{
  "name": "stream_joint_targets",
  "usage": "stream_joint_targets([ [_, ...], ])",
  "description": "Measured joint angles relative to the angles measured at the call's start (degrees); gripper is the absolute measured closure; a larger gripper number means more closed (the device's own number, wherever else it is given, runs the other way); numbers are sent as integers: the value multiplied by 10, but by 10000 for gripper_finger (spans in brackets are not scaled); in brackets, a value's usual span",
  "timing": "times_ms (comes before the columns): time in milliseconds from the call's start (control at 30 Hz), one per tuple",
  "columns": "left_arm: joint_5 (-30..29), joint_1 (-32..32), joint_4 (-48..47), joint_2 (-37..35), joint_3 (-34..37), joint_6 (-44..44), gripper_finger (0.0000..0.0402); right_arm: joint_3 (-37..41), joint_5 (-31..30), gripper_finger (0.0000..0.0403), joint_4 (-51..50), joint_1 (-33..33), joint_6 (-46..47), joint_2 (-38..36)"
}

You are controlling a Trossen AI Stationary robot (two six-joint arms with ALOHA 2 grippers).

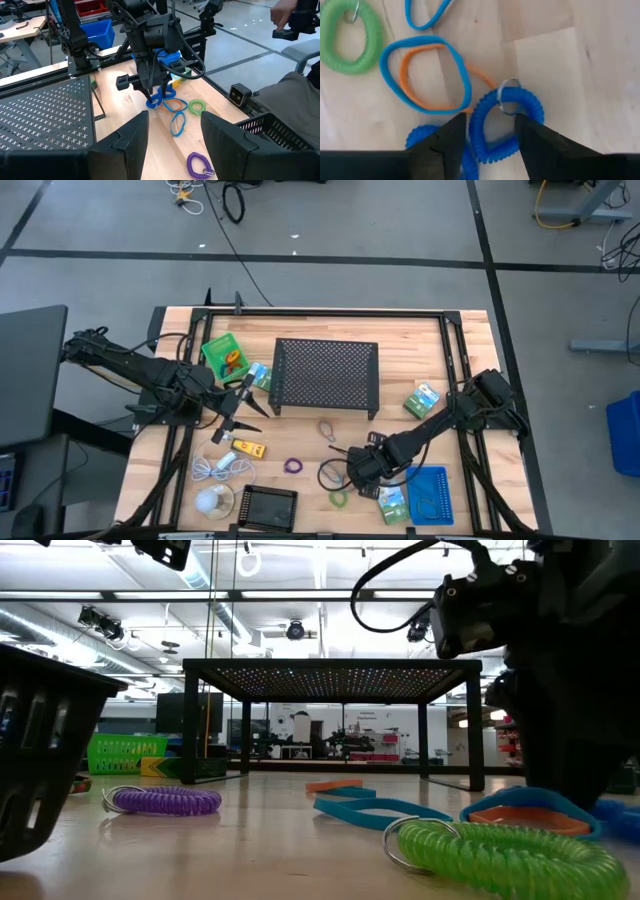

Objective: Pick & Place Office Desk Supplies
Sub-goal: Put the blue spring keychain into the green bin

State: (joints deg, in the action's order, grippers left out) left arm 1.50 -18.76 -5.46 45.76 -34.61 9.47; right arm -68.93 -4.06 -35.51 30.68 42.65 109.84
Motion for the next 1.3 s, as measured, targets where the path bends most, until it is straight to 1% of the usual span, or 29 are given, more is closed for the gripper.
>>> stream_joint_targets([
  [100,0,0,0,0,0,0,214,0,-9,267,0,0,4,0],
  [167,0,0,0,0,0,0,214,0,-10,307,1,0,5,0],
  [233,0,0,0,0,0,0,214,0,-9,358,1,1,5,0],
  [267,0,0,0,0,0,0,214,0,-9,377,1,3,4,0],
  [300,0,0,0,0,0,0,214,0,-9,386,1,5,2,0],
  [400,0,0,0,0,0,1,214,0,-8,384,1,7,5,0],
  [500,-4,0,0,0,0,5,214,0,-11,393,1,10,5,0],
  [833,-19,0,1,0,0,6,214,0,-65,399,14,14,-10,-4],
  [1033,-19,0,1,0,0,4,214,-1,-112,401,16,14,-26,-36],
  [1167,-19,0,8,0,0,4,214,-1,-163,402,45,14,-65,-65],
  [1300,-19,0,12,0,0,6,214,-1,-215,402,138,6,-160,-85],
])
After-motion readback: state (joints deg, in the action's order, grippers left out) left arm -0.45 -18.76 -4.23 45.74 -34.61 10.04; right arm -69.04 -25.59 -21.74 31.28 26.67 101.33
